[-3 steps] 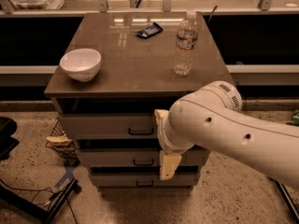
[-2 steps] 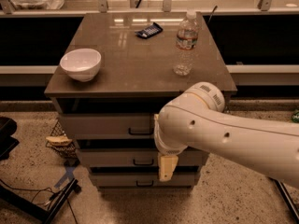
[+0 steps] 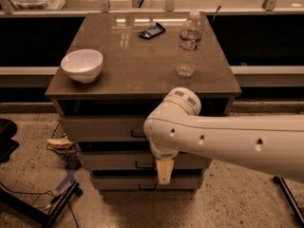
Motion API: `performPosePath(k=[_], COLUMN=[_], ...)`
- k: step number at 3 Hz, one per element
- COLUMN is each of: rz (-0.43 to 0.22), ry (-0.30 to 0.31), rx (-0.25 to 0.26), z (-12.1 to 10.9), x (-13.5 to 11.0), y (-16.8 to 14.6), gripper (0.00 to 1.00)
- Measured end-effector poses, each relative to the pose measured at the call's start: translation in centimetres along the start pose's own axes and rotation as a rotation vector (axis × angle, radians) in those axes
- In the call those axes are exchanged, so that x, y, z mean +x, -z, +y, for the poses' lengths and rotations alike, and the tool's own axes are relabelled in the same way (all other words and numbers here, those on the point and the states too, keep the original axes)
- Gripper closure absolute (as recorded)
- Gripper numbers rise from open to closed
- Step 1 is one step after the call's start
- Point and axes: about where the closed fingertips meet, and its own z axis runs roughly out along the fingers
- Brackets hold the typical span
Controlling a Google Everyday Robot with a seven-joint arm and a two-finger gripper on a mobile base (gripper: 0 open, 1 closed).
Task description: Open top drawer
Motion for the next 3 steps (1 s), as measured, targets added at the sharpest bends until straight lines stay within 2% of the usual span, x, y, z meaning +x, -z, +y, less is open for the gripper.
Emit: performPosePath(k=[1,2,3], rz=[-0.034,-0.117,-0.162], ry=[0.009,0.009,0.015], rx=[-0.01,-0.043,-0.065], z=[-0.1,0.7,0.6], x=[-2.0,-4.6,-6.6], y=[-1.3,-2.9,-4.7], gripper=[0.0,0.0,0.0])
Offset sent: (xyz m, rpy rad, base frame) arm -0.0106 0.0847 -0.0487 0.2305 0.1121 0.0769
